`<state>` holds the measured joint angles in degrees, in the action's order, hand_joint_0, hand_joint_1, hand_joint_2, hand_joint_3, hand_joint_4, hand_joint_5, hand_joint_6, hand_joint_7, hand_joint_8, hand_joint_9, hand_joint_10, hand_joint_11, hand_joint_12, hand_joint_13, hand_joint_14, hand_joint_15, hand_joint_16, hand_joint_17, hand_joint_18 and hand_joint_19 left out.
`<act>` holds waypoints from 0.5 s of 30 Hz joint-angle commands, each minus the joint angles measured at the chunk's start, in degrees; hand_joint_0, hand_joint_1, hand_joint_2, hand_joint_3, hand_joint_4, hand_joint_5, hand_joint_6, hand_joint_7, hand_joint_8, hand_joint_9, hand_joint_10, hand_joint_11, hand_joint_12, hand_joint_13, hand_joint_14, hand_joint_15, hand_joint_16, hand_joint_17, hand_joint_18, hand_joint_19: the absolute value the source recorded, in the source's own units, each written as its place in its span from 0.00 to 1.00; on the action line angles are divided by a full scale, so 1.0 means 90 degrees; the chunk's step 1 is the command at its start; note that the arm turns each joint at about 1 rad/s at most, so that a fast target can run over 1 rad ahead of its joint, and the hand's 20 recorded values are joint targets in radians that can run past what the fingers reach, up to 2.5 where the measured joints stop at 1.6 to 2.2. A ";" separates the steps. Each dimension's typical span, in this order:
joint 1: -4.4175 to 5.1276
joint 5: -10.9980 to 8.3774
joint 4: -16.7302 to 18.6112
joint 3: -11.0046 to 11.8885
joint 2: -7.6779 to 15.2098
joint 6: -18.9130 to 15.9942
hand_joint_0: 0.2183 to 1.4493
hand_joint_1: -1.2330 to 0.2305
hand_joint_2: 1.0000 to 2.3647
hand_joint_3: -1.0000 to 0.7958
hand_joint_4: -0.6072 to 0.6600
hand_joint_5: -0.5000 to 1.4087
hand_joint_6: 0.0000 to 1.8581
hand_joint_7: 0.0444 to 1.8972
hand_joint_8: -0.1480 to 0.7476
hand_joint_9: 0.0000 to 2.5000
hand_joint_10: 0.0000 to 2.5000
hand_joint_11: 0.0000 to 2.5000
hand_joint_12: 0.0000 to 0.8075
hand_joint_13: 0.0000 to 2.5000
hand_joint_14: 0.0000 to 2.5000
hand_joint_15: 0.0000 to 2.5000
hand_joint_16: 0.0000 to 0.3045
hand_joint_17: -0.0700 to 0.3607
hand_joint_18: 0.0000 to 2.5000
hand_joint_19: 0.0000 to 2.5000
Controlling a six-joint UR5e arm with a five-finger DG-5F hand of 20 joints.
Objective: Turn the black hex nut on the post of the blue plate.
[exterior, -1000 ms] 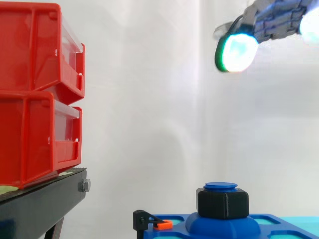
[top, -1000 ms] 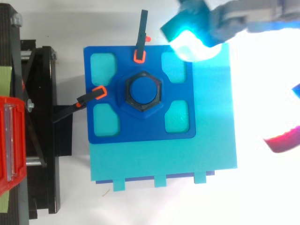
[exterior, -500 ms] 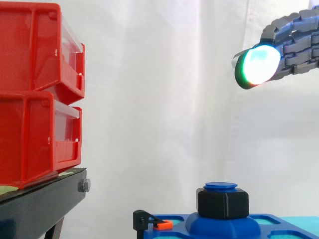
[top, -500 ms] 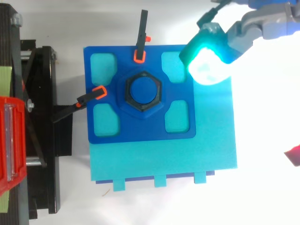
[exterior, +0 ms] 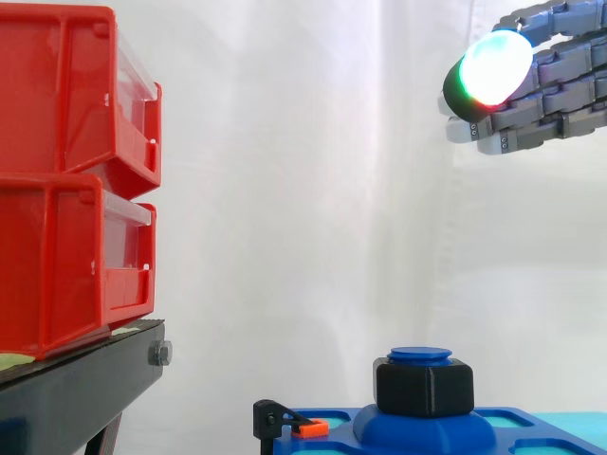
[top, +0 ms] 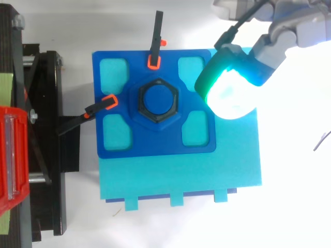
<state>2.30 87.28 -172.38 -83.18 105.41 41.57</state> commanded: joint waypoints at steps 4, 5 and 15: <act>-0.0002 0.0000 -0.0007 -0.0006 -0.0003 -0.0019 0.17 0.56 0.00 0.28 0.55 0.13 0.27 0.36 0.34 0.00 0.00 0.00 0.42 0.00 0.00 0.00 0.19 0.47 0.00 0.02; -0.0002 0.0000 0.0002 -0.0006 -0.0003 -0.0029 0.17 0.56 0.00 0.28 0.54 0.13 0.27 0.36 0.34 0.00 0.00 0.00 0.42 0.00 0.00 0.00 0.19 0.47 0.00 0.02; -0.0002 0.0000 -0.0007 0.0004 -0.0003 -0.0019 0.16 0.58 0.00 0.28 0.50 0.12 0.27 0.36 0.32 0.00 0.00 0.00 0.42 0.00 0.00 0.00 0.20 0.47 0.00 0.02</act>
<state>2.28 87.28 -172.44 -83.18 105.39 41.32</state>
